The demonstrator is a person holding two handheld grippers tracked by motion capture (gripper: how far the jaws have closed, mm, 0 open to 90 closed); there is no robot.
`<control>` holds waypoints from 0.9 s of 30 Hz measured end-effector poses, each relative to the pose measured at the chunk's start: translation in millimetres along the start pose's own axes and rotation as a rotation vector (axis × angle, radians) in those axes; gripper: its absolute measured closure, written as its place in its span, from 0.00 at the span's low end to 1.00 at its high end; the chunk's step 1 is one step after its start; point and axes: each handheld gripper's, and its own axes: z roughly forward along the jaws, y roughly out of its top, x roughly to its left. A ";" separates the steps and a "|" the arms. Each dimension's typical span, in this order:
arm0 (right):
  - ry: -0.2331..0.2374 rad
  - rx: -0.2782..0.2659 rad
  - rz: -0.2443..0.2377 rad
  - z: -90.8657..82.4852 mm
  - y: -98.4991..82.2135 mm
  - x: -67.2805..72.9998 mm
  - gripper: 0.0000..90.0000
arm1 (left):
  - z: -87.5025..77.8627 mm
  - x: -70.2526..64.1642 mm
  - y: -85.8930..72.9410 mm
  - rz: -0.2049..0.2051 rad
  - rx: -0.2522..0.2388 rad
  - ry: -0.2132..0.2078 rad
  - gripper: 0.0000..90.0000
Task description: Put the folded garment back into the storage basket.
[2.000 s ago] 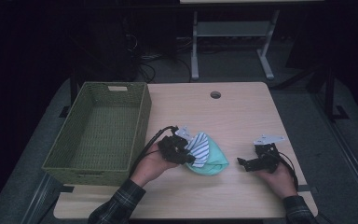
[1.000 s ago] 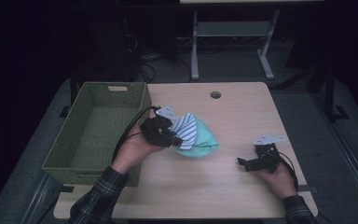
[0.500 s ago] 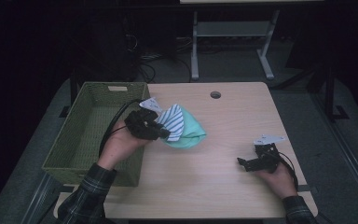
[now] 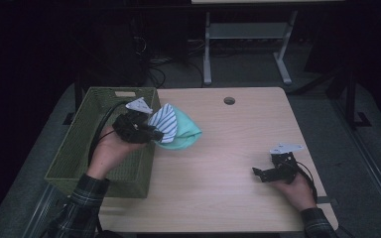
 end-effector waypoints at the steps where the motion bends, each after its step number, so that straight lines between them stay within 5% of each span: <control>1: 0.000 0.000 0.000 0.0 0.0 0.0 0.03 | -2.0 1.9 -1.5 -0.006 -0.004 0.007 0.82; 19: -0.001 0.000 0.000 0.0 0.0 0.0 0.03 | -29.3 34.2 -30.9 -0.112 -0.004 0.139 0.82; 27: -0.002 0.000 0.000 0.0 0.0 0.0 0.03 | -38.4 51.2 -51.6 -0.195 -0.005 0.202 0.82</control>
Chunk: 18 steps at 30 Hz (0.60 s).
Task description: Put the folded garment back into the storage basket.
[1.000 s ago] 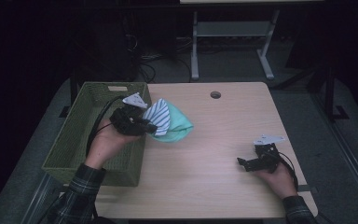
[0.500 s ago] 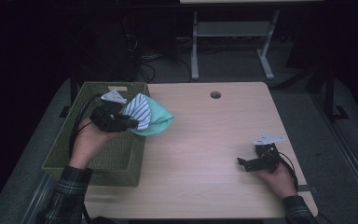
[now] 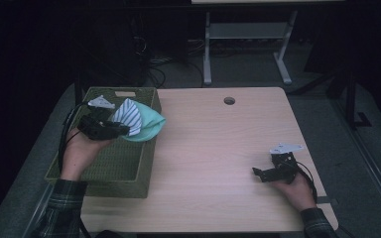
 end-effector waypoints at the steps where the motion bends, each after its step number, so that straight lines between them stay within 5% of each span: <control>1: 0.001 0.000 0.000 -0.1 0.0 0.0 0.03 | -0.3 3.2 -2.7 -0.011 0.000 0.010 0.82; 9: 0.000 0.001 0.000 -0.1 0.0 0.0 0.03 | 4.6 30.9 -32.6 -0.117 0.018 0.053 0.82; 18: -0.001 0.001 0.000 -0.2 0.0 0.0 0.03 | 21.8 52.9 -66.1 -0.191 0.085 0.105 0.82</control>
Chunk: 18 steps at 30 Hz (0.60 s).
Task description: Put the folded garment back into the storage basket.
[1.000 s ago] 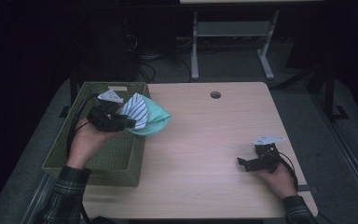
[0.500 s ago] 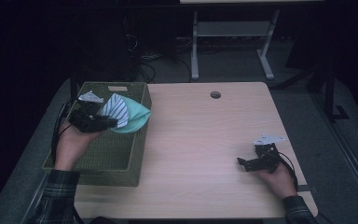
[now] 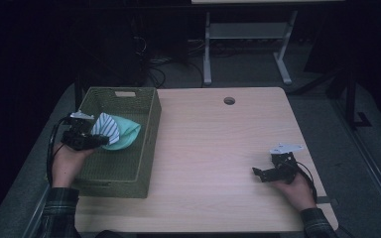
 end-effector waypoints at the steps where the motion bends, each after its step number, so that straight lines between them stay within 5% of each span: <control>1: 0.000 0.000 0.000 0.0 0.0 0.0 0.03 | 3.2 1.5 -2.8 -0.008 0.008 0.003 0.82; 12: -0.004 -0.001 0.003 0.0 -0.1 -0.3 0.03 | 29.6 8.3 -9.6 -0.026 0.062 -0.001 0.81; 18: -0.005 -0.001 0.004 0.0 0.0 -0.3 0.03 | 43.6 5.5 -10.7 0.009 0.121 0.009 0.78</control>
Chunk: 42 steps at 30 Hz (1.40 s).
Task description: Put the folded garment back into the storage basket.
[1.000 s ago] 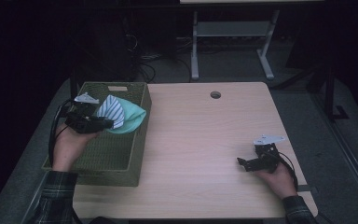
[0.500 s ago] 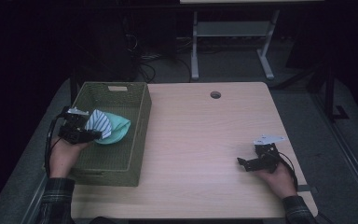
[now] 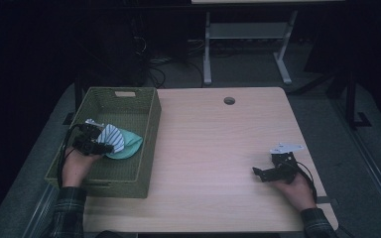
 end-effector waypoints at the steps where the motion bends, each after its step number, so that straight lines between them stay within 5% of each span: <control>1: 0.000 0.000 0.000 0.0 0.0 0.0 0.03 | 0.2 0.3 -0.4 -0.004 -0.005 -0.006 0.77; 10: -0.002 0.000 0.001 0.1 0.1 0.0 0.03 | -2.4 3.5 -1.8 -0.026 -0.043 -0.002 0.53; 19: -0.002 0.001 0.003 0.0 0.0 0.1 0.03 | -18.4 -6.0 7.3 -0.008 -0.127 -0.049 0.30; 28: -0.005 0.001 0.007 -0.2 -0.2 0.5 0.03 | -39.7 -37.8 27.0 0.039 -0.201 -0.140 0.22; 42: -0.006 0.001 0.007 -0.2 -0.2 0.5 0.03 | -48.7 -109.7 57.7 0.176 -0.264 -0.221 0.21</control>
